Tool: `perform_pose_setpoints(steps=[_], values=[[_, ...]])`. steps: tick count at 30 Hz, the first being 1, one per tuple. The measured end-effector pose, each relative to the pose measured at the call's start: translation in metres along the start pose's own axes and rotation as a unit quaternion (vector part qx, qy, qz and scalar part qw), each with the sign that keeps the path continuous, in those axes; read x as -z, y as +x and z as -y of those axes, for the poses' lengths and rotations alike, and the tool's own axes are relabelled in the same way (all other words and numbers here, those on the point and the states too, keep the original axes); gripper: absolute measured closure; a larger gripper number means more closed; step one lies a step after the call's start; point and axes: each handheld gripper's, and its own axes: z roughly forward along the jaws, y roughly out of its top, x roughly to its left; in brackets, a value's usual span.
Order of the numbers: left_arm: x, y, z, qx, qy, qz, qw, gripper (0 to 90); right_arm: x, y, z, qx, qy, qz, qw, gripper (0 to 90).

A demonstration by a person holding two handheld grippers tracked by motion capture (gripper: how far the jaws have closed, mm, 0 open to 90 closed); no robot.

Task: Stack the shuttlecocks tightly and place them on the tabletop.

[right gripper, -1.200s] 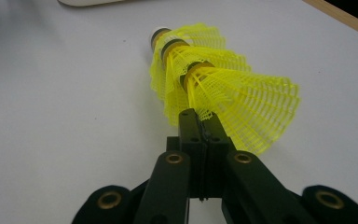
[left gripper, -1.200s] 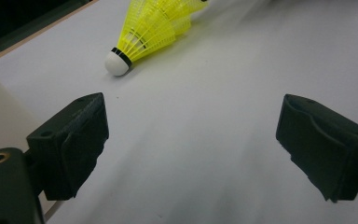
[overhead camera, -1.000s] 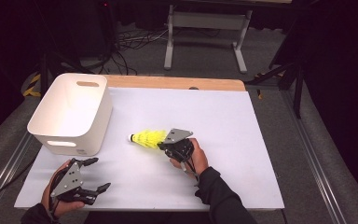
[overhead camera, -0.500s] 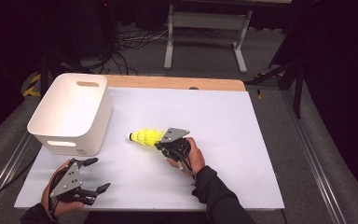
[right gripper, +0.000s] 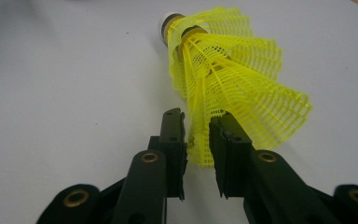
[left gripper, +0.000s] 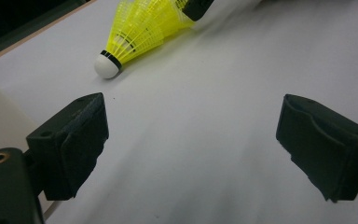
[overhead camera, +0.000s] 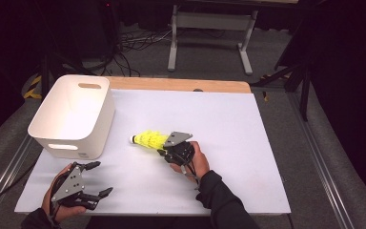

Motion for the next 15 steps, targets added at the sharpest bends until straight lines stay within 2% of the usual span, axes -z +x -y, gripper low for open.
perform_pose_setpoints(steps=[6, 15], values=[[0.0, 0.0, 0.0, -0.001, 0.002, 0.0, 1.0, 9.8, 0.006, 0.0, 0.002, -0.008, -0.007, 0.004, 0.9999, 63.9], [-0.002, -0.002, -0.001, -0.003, 0.005, 0.0, 1.0, 9.8, 0.025, 0.001, 0.003, -0.007, -0.039, 0.012, 0.9992, 57.5]])
